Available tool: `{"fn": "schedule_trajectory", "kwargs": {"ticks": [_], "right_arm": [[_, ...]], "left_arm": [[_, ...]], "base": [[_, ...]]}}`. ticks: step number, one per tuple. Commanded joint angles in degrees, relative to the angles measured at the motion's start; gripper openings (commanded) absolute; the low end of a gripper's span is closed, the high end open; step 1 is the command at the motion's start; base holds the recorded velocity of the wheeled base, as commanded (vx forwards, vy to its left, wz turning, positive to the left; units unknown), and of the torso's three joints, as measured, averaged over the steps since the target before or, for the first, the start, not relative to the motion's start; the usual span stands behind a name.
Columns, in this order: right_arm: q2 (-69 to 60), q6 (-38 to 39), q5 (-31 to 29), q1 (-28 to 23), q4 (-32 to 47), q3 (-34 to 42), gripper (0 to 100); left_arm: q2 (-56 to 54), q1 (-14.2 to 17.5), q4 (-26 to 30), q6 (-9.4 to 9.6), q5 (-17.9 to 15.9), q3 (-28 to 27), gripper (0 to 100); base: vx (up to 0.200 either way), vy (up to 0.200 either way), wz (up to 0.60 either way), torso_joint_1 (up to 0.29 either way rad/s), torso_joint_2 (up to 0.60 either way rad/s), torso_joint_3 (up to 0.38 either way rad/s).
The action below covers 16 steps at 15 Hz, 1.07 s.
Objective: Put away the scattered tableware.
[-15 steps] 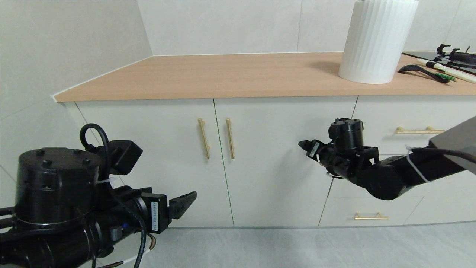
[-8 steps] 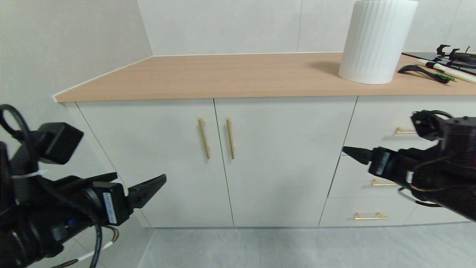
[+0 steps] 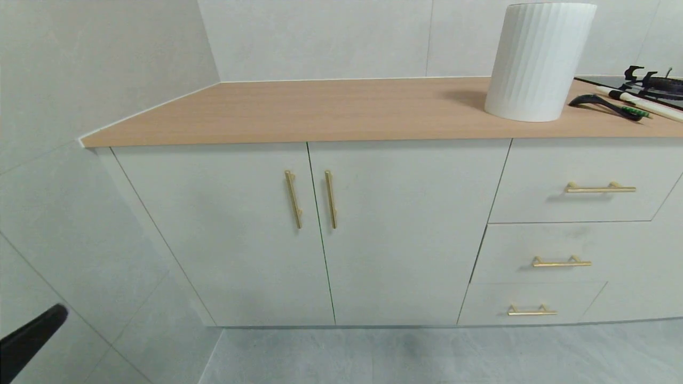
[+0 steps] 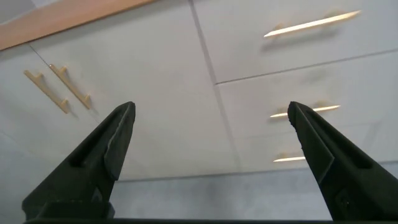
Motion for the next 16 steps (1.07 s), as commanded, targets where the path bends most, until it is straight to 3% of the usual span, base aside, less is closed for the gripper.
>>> {"fn": "schedule_trajectory", "kwargs": {"ticks": [1,3,5,6,7,8,9,10,11,12,14,15,16], "right_arm": [[-25.42,-6.29,1.0,-2.95,14.6,1.5,100],[-29.46,-6.47,0.2,-3.21,18.81,1.94,100],[-29.55,-4.89,-7.88,-5.76,18.73,2.11,100],[-32.19,-4.8,-5.33,-10.33,19.34,3.08,100],[-32.72,-4.71,-3.57,-11.03,18.73,5.54,100],[-32.72,-4.71,-3.57,-11.03,18.73,5.54,100],[-32.8,-4.8,-7.62,-10.94,16.62,10.02,100],[-34.21,-6.21,-7.0,-10.5,16.18,12.22,100],[-34.91,-7.96,-5.42,-10.06,16.0,14.51,100],[-34.91,-8.4,-4.72,-10.06,16.09,16.18,100],[-34.91,-9.46,-3.75,-10.06,18.02,16.18,100],[-34.91,-10.07,-2.26,-10.06,18.02,16.18,100],[-34.91,-10.95,1.08,-10.06,18.38,16.18,100]], "left_arm": [[-18.6,5.68,11.89,0.64,-0.91,1.58,100],[-23.35,8.23,12.86,0.64,-2.93,3.25,100],[-26.69,12.88,12.6,0.2,-3.37,7.21,100],[-26.69,14.73,11.81,-1.56,-2.32,9.05,100],[-26.69,15.78,10.4,-4.02,-1.44,10.9,100],[-26.69,15.78,10.4,-4.02,-1.44,10.9,100],[-26.69,18.86,6.8,-5.07,1.64,15.29,100],[-27.04,21.32,4.95,-4.54,3.13,17.58,100],[-30.11,24.49,4.16,-2.17,2.34,19.34,100],[-32.13,25.36,3.72,2.57,1.28,21.97,100],[-32.13,25.36,-1.03,6.0,0.14,25.93,100],[-32.13,25.36,-0.85,6.53,-2.93,25.93,100],[-32.13,25.36,-0.59,7.85,-10.76,25.93,100]], "base": [[0.0,0.0,0.0,0.0,0.0,0.0],[0.0,0.0,0.0,0.0,0.0,0.0],[0.0,0.0,0.0,0.0,0.0,0.0],[0.0,0.0,0.0,0.0,0.0,0.0],[0.0,0.0,0.0,0.0,0.0,0.0],[0.0,0.0,0.0,0.0,0.0,0.0],[0.0,0.0,0.0,0.0,0.0,0.0],[0.0,0.0,0.0,0.0,0.0,0.0],[0.0,0.0,0.0,0.0,0.0,0.0],[0.0,0.0,0.0,0.0,0.0,0.0],[0.0,0.0,0.0,0.0,0.0,0.0],[0.0,0.0,0.0,0.0,0.0,0.0],[0.0,0.0,0.0,0.0,0.0,0.0]]}}
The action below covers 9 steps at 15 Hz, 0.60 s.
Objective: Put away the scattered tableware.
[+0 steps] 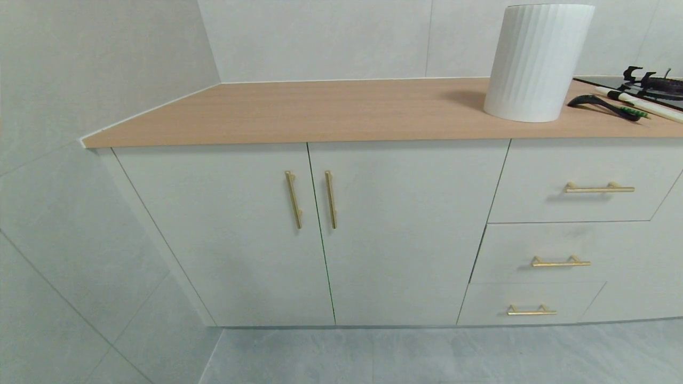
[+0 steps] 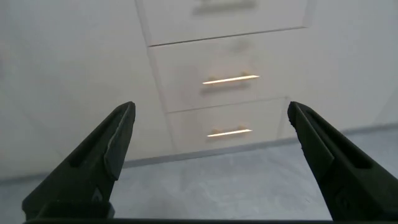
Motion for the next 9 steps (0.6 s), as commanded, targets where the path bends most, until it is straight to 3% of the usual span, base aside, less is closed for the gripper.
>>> {"fn": "schedule_trajectory", "kwargs": {"ticks": [1,3,9], "right_arm": [[-0.1,-1.48,3.64,0.0,2.69,0.3,100],[-0.01,-2.62,4.52,0.18,2.69,0.22,100],[-0.1,-2.8,4.87,0.18,2.6,0.22,100]], "left_arm": [[-0.68,0.29,1.94,3.3,-8.82,0.88,100],[-0.68,0.29,2.38,6.02,-9.61,0.88,100],[-0.68,0.29,2.29,3.74,-9.53,0.88,100]], "base": [[0.0,0.0,0.0,0.0,0.0,0.0],[0.0,0.0,0.0,0.0,0.0,0.0],[0.0,0.0,0.0,0.0,0.0,0.0]]}}
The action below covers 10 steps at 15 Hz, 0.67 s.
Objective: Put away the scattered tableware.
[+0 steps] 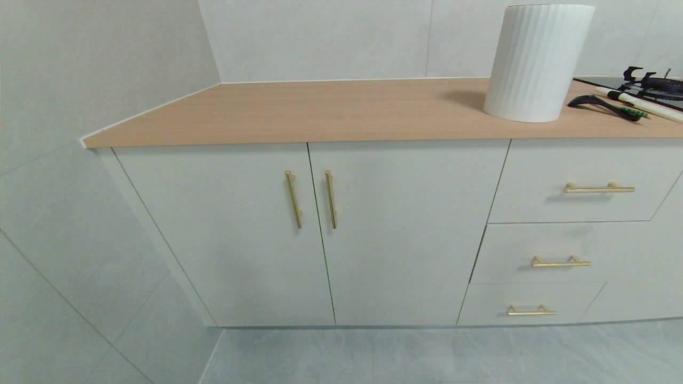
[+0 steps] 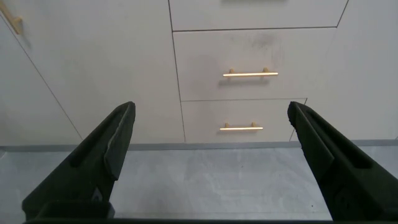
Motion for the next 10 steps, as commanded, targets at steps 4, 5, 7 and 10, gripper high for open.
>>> {"fn": "schedule_trajectory", "kwargs": {"ticks": [4,5,7,10], "right_arm": [[0.11,0.06,0.0,0.01,0.09,0.01,100],[0.11,-0.03,0.0,0.01,0.09,0.01,100],[0.11,-0.03,0.0,0.01,0.09,0.01,100],[0.11,-0.03,0.0,0.01,0.09,0.01,100]], "left_arm": [[0.02,0.04,-0.02,-0.9,0.04,0.0,100],[0.02,0.04,-0.02,-0.72,0.04,0.0,100],[0.02,0.04,-0.11,-0.2,0.04,0.0,100],[0.02,0.04,-0.11,-0.02,0.04,0.0,100]], "base": [[0.0,0.0,0.0,0.0,0.0,0.0],[0.0,0.0,0.0,0.0,0.0,0.0],[0.0,0.0,0.0,0.0,0.0,0.0],[0.0,-0.133,0.0,0.005,0.0,0.005]]}}
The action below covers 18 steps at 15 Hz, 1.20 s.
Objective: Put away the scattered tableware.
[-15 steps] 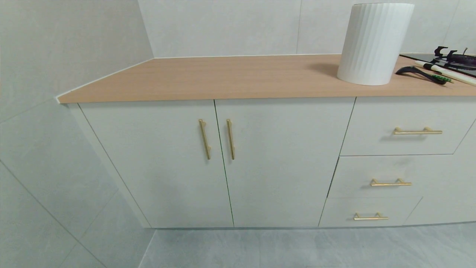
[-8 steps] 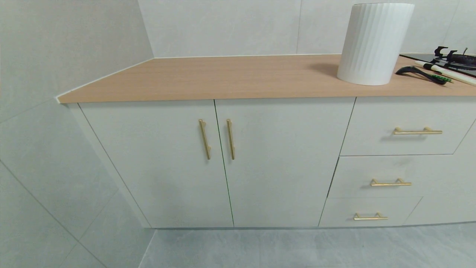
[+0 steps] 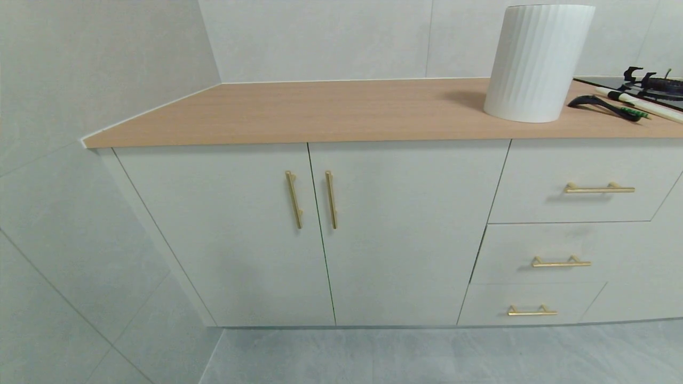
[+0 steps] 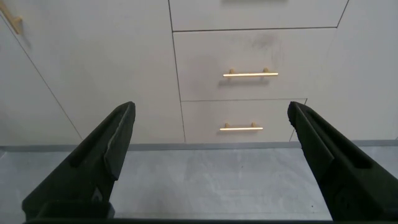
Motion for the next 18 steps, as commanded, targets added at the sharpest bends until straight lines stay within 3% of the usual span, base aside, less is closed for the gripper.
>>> {"fn": "schedule_trajectory", "kwargs": {"ticks": [1,15,18], "right_arm": [[0.11,-0.03,0.0,0.01,0.04,-0.01,100],[0.11,-0.03,0.0,0.01,0.04,-0.01,100],[0.11,-0.03,0.0,0.01,0.04,-0.01,100]], "left_arm": [[0.07,0.04,-0.04,0.04,-0.04,0.0,100],[0.07,0.04,-0.04,-0.31,0.04,0.0,100],[0.07,0.04,-0.04,-0.4,0.04,0.0,100]], "base": [[0.0,-0.2,0.0,0.012,0.0,-0.002],[0.0,-0.2,0.0,0.003,0.0,0.002],[0.0,0.0,0.0,0.0,0.0,0.0]]}}
